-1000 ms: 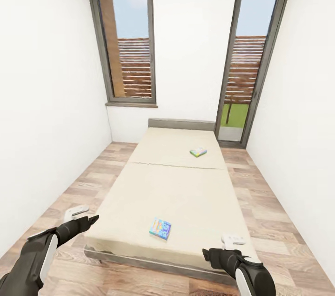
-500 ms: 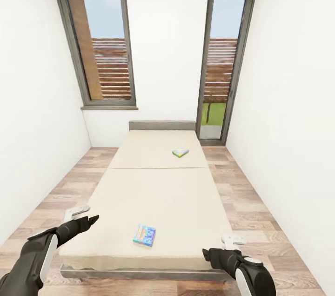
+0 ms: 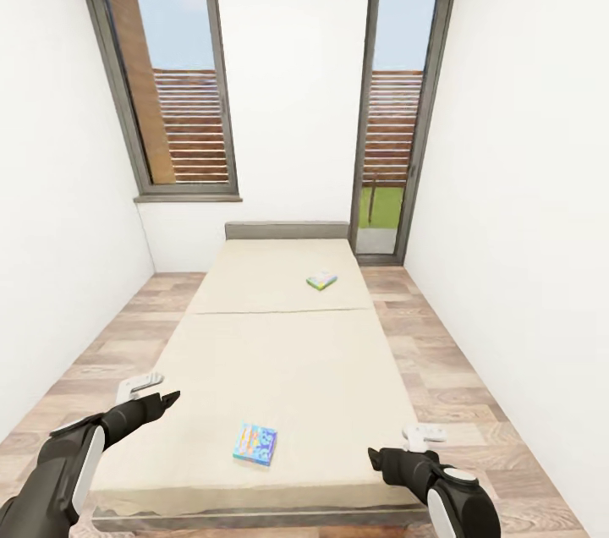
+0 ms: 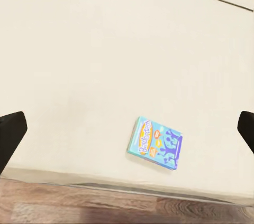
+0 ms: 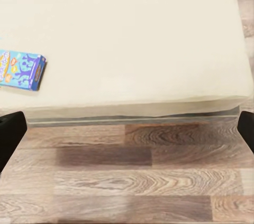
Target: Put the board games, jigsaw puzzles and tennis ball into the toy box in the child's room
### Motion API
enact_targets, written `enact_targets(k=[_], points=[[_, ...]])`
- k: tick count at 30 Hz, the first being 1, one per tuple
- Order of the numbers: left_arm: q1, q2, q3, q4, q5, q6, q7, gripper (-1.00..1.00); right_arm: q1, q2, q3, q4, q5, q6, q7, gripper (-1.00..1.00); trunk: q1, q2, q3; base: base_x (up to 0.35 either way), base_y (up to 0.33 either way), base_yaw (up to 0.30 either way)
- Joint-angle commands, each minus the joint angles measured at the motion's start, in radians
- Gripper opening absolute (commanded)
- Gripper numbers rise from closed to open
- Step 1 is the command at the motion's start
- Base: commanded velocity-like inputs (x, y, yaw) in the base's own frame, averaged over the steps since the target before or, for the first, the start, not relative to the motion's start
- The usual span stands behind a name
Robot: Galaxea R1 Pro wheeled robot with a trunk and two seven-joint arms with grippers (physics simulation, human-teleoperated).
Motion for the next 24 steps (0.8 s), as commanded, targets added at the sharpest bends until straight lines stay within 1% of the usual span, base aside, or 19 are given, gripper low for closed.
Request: enact_targets(k=[1,5,10,13,18,24], points=[[-0.001,0.0,0.002,-0.001,0.001,0.007,-0.005,1.0,-0.001,0.0,0.0,0.0,-0.01,0.002,-0.005,1.0,0.001,-0.002,-0.002,0.055,0.02,0.0],[-0.001,0.0,0.002,-0.001,0.001,0.007,-0.005,1.0,-0.001,0.0,0.001,0.002,-0.013,-0.005,-0.005,1.0,0.001,-0.002,-0.002,0.036,0.034,0.0],[-0.001,0.0,0.002,-0.001,0.001,0.007,-0.005,1.0,-0.001,0.0,0.003,0.002,-0.011,-0.007,-0.005,1.0,0.001,-0.002,-0.002,0.159,0.115,0.024],[-0.001,0.0,0.002,-0.001,0.001,0.007,-0.005,1.0,-0.001,0.0,0.004,0.002,-0.01,-0.006,-0.005,1.0,0.001,-0.002,-0.001,0.134,0.039,0.177],[-0.001,0.0,0.002,-0.001,0.001,0.007,-0.005,1.0,-0.001,0.0,0.005,0.002,-0.011,-0.006,-0.005,1.0,0.001,-0.002,0.0,0.038,0.015,0.222],[-0.001,-0.001,0.002,-0.001,0.002,0.007,-0.005,1.0,0.0,0.0,0.005,0.002,-0.011,-0.007,-0.005,1.0,0.001,-0.002,0.0,0.073,0.133,0.054]])
